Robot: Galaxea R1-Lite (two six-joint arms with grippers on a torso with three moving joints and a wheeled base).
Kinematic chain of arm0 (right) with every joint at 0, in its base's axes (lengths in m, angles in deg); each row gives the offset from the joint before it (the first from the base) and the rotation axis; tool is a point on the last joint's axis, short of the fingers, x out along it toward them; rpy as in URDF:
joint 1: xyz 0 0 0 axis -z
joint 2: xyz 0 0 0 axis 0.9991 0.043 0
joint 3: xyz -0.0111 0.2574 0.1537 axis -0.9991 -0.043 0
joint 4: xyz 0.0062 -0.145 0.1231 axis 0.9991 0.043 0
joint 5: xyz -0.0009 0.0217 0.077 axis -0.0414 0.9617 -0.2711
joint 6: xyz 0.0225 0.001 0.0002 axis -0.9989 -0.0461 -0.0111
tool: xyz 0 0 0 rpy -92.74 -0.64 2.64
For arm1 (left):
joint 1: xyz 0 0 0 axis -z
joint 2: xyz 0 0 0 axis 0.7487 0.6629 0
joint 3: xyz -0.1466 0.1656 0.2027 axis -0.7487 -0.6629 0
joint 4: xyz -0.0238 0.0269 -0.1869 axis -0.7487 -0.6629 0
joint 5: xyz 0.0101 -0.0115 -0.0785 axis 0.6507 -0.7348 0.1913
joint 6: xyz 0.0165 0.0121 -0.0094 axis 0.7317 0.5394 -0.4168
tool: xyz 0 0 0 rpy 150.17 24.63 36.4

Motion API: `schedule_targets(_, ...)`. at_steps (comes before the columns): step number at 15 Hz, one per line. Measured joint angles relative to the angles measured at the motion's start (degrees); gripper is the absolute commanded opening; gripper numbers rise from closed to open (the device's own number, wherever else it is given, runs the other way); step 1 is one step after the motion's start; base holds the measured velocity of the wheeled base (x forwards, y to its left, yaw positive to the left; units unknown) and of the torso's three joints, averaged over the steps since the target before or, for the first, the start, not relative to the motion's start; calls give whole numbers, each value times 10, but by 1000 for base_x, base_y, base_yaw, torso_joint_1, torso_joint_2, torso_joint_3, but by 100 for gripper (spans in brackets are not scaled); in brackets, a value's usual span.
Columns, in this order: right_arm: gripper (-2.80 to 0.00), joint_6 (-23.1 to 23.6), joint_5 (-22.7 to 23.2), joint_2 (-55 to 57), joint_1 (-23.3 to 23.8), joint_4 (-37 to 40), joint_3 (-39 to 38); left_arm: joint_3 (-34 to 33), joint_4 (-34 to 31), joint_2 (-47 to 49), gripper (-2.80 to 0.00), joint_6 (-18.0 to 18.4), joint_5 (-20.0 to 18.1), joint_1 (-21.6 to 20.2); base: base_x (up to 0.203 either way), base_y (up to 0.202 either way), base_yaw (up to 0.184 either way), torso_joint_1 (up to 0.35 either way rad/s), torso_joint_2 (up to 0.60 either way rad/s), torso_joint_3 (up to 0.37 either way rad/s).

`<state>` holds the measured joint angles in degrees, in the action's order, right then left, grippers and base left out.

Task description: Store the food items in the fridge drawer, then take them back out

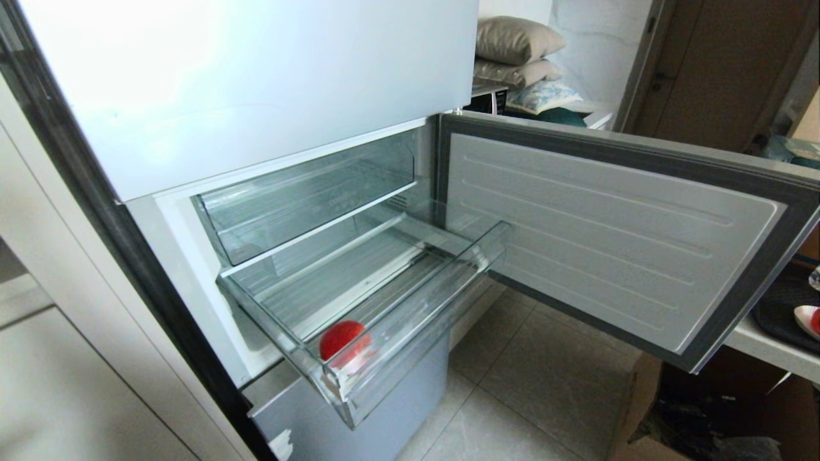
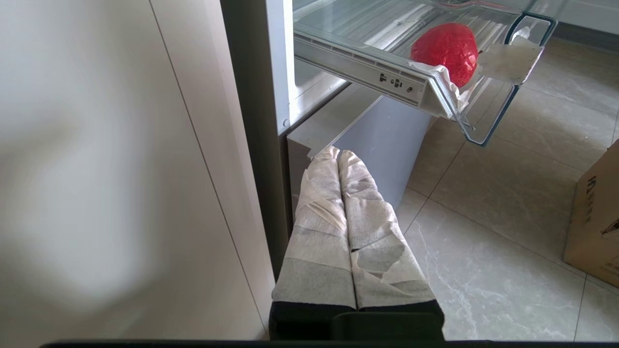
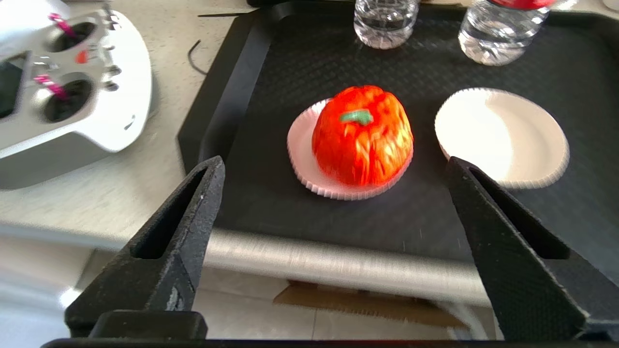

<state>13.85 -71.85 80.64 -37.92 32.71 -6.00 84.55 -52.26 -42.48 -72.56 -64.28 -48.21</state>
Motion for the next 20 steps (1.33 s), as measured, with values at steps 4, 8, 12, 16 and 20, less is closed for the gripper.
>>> schedule_targets(4,0,16,-1,65,-7,-5,57,0,0,0,-280,0,0,0,0,0,0,0,0,0)
schedule_targets(8,0,19,-7,120,-13,-5,107,0,0,0,-280,0,0,0,0,0,0,0,0,0)
schedule_targets(12,0,26,-27,156,-15,-4,135,0,0,0,-280,0,0,0,0,0,0,0,0,0)
schedule_targets(16,0,27,-31,183,-15,-4,161,0,0,0,-280,0,0,0,0,0,0,0,0,0)
schedule_targets(20,0,27,-40,204,-15,-4,185,0,0,0,-280,0,0,0,0,0,0,0,0,0)
